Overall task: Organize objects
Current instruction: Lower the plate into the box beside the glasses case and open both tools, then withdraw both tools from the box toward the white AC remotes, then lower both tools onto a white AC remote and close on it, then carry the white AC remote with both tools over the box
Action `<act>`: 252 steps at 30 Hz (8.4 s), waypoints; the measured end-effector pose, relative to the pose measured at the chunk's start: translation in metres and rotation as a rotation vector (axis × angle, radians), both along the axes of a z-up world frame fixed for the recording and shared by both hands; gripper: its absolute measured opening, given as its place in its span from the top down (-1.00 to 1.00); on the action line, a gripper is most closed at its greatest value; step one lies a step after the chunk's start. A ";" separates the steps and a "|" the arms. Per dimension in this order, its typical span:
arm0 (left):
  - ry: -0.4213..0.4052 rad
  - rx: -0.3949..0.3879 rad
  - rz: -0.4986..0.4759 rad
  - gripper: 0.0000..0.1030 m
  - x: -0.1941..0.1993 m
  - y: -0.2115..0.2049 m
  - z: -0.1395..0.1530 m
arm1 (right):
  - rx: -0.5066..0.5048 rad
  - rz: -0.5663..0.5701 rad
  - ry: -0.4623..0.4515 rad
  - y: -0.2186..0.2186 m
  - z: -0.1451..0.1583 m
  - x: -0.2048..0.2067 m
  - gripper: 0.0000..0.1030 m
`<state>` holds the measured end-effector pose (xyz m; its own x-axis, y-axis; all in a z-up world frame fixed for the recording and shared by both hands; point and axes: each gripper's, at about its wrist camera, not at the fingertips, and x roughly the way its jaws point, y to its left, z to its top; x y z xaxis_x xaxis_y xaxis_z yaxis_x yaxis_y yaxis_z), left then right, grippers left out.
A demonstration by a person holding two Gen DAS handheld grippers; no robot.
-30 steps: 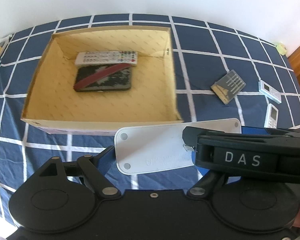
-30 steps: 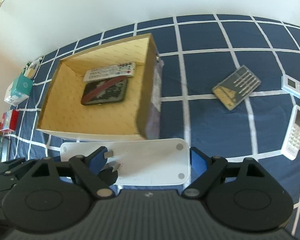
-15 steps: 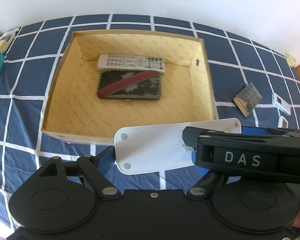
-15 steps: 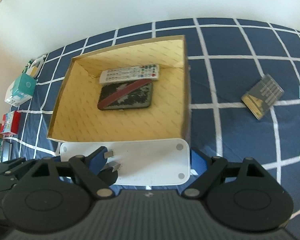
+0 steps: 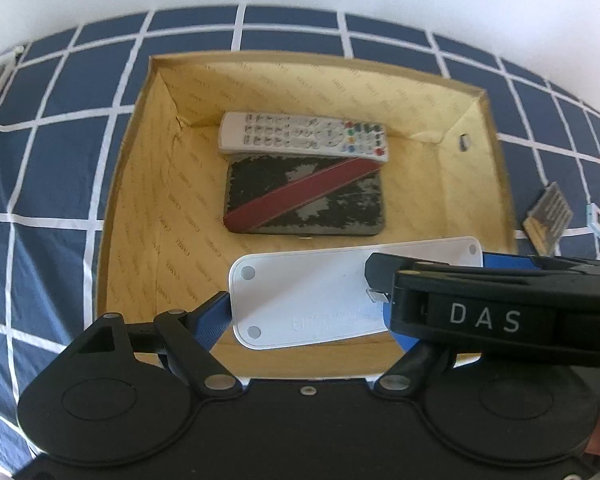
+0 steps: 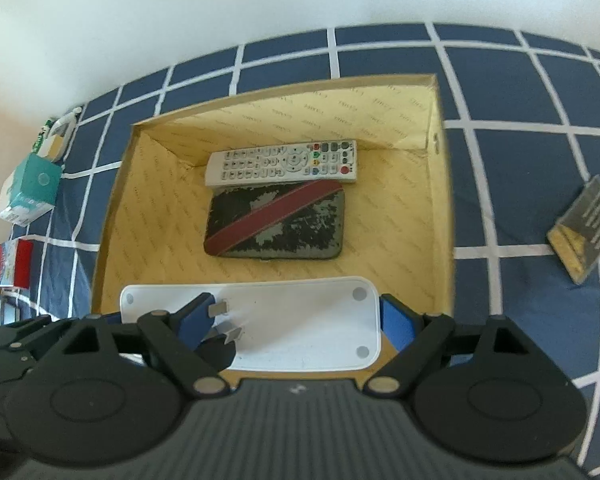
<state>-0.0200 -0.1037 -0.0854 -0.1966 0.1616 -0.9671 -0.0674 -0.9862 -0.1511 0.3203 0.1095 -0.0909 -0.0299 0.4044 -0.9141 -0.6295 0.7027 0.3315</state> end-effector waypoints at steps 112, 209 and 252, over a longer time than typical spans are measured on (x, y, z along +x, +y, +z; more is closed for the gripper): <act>0.121 -0.011 -0.033 -1.00 0.094 0.278 0.071 | 0.059 -0.277 -0.117 -0.320 0.054 0.107 -1.00; -0.132 0.100 -0.309 -0.22 -0.116 0.521 -0.090 | -0.082 -0.456 0.125 -0.394 -0.126 0.364 -0.24; 0.048 0.085 -0.082 -0.22 0.036 0.340 0.026 | 0.037 -0.219 -0.015 -0.321 0.000 0.177 -0.24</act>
<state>0.0164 0.2367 -0.0599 -0.2247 0.2596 -0.9392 -0.1560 -0.9610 -0.2283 0.4977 -0.2110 -0.0910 0.0756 0.4333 -0.8981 -0.4679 0.8108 0.3517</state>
